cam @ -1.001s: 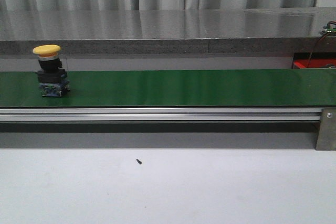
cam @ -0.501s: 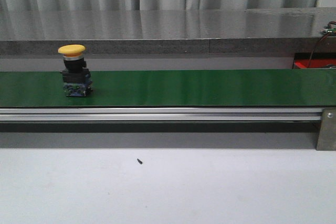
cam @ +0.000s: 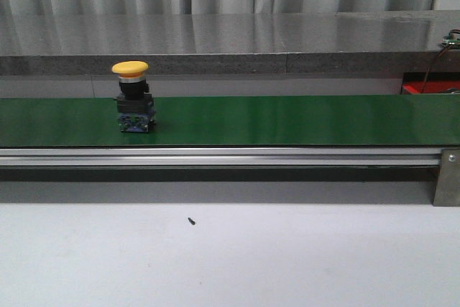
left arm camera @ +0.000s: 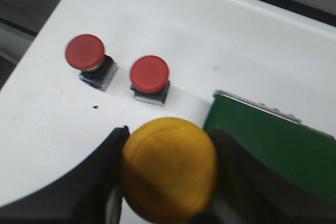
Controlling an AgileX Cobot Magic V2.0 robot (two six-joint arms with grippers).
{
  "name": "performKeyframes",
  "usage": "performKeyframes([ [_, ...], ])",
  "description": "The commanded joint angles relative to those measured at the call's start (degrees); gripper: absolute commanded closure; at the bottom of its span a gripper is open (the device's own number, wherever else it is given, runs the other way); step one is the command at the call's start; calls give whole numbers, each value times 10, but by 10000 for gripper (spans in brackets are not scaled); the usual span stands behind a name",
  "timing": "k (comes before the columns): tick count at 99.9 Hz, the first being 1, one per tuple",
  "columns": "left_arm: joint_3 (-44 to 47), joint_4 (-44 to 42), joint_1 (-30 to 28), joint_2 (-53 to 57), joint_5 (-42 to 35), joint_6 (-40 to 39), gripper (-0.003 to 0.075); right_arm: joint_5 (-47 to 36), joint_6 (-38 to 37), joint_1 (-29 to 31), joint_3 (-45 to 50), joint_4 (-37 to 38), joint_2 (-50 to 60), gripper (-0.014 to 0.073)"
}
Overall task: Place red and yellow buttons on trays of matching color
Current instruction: 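Grasp the second yellow button with the left gripper, set it on belt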
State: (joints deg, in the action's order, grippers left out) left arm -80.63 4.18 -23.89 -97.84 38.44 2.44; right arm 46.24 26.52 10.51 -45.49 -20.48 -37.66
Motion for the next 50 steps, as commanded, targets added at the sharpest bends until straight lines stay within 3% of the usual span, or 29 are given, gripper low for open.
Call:
performKeyframes([
  [1,11,5,28,39,-27,0,619,-32,4,-1,-12,-14,1,662],
  [30,68,17,120,38,-72,0,619,-32,4,-1,-12,-14,1,662],
  [50,79,19,144,36,-86,0,619,-32,4,-1,-12,-14,1,662],
])
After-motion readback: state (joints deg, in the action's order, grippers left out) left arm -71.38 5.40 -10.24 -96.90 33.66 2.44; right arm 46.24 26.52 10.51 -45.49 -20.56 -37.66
